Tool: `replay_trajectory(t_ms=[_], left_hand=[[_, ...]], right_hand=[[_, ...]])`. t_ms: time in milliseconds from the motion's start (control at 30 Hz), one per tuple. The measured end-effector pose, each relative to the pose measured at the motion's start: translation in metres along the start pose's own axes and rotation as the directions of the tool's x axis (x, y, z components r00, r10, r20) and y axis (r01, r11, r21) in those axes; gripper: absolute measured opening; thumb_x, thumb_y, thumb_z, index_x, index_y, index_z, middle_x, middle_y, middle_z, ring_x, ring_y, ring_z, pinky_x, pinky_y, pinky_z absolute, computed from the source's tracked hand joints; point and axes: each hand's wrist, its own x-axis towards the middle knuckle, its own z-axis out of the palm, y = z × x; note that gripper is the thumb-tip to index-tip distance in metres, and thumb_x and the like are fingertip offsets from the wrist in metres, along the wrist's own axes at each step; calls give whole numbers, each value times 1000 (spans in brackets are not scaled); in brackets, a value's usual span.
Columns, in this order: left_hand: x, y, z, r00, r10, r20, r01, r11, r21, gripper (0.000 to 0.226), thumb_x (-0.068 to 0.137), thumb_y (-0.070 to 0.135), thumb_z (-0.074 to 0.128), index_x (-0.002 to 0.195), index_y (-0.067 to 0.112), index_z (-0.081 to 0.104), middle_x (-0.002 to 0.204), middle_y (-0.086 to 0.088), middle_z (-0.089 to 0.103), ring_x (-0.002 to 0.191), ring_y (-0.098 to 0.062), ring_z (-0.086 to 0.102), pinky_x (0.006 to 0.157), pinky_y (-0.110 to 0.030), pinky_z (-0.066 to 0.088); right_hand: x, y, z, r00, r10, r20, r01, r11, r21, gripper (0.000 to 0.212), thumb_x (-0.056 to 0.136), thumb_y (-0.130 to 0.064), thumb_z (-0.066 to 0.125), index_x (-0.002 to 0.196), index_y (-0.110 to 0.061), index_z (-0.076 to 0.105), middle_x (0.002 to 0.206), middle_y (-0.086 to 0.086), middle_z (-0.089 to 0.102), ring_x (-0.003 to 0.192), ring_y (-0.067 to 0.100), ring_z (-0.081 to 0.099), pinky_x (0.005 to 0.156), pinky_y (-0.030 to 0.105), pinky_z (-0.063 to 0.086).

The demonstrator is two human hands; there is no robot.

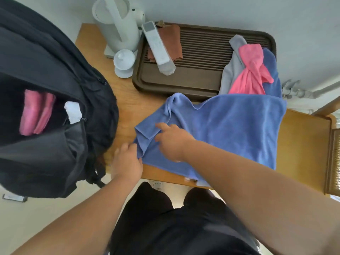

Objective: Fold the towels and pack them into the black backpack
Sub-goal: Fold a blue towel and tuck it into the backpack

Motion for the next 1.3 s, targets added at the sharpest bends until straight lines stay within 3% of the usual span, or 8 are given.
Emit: replay_trajectory(t_ms=[133, 333, 467, 567, 700, 800, 1100, 1300], left_hand=[[7, -11, -4, 998, 57, -8, -57, 997, -51, 15, 89, 15, 59, 77, 17, 51, 85, -4, 55, 88, -31, 54, 66, -39, 40], [15, -12, -16, 994, 50, 93, -18, 947, -321, 29, 100, 27, 50, 72, 23, 42, 80, 1, 50, 75, -22, 49, 62, -34, 35], [15, -13, -26, 985, 81, 150, -3, 886, -463, 30, 102, 28, 47, 73, 20, 45, 73, -5, 58, 70, -25, 55, 63, -40, 47], [11, -11, -36, 983, 103, 151, -1, 830, -558, 32, 103, 24, 45, 71, 20, 41, 68, 1, 49, 64, -19, 47, 59, -35, 37], [4, -6, -51, 993, 83, 80, -11, 762, -648, 36, 95, 15, 48, 65, 17, 30, 58, 4, 32, 57, -17, 29, 56, -35, 26], [-2, 2, -59, 999, 22, 31, 2, 782, -623, 36, 92, 12, 51, 64, 15, 27, 58, 0, 28, 57, -17, 25, 55, -36, 23], [-18, 7, -68, 984, -155, -92, 98, 889, -447, 22, 95, 16, 55, 79, 18, 40, 65, -5, 52, 56, -21, 46, 51, -36, 38], [-22, -2, -78, 978, -191, -87, 161, 950, -269, 41, 96, 15, 54, 62, 12, 32, 58, -5, 38, 50, -19, 32, 47, -30, 23]], right_hand=[[15, -20, -3, 988, 15, 152, 14, 982, -190, 48, 94, -16, 51, 141, -24, 49, 164, 0, 5, 135, 31, 31, 96, 42, 42], [24, -22, -16, 994, 76, 74, -72, 996, -60, 25, 99, -14, 50, 120, -12, 62, 136, 1, 47, 92, 23, 56, 69, 37, 46], [17, -16, -28, 959, 184, -214, -113, 946, 305, 37, 98, -32, 54, 77, -5, 65, 76, 12, 65, 67, 27, 59, 64, 44, 51], [8, -10, -41, 894, 340, -291, -141, 831, 537, 34, 88, -38, 70, 72, -8, 69, 61, 8, 61, 54, 17, 49, 52, 31, 39], [5, 2, -59, 839, 387, -383, -150, 841, 520, 8, 80, -11, 64, 85, -13, 69, 74, 1, 67, 77, 23, 61, 71, 38, 53], [4, 14, -74, 857, 375, -354, -122, 814, 567, 43, 81, -6, 58, 123, -17, 60, 85, -4, 61, 85, 22, 59, 72, 32, 47], [20, 28, -140, 920, 311, -238, -213, 907, 362, 33, 76, 4, 51, 89, -18, 70, 89, 9, 72, 81, 30, 69, 61, 33, 57], [45, -7, -166, 930, 139, -340, 29, 895, 445, 30, 90, -11, 54, 110, -15, 75, 114, 2, 71, 106, 20, 64, 92, 31, 53]])
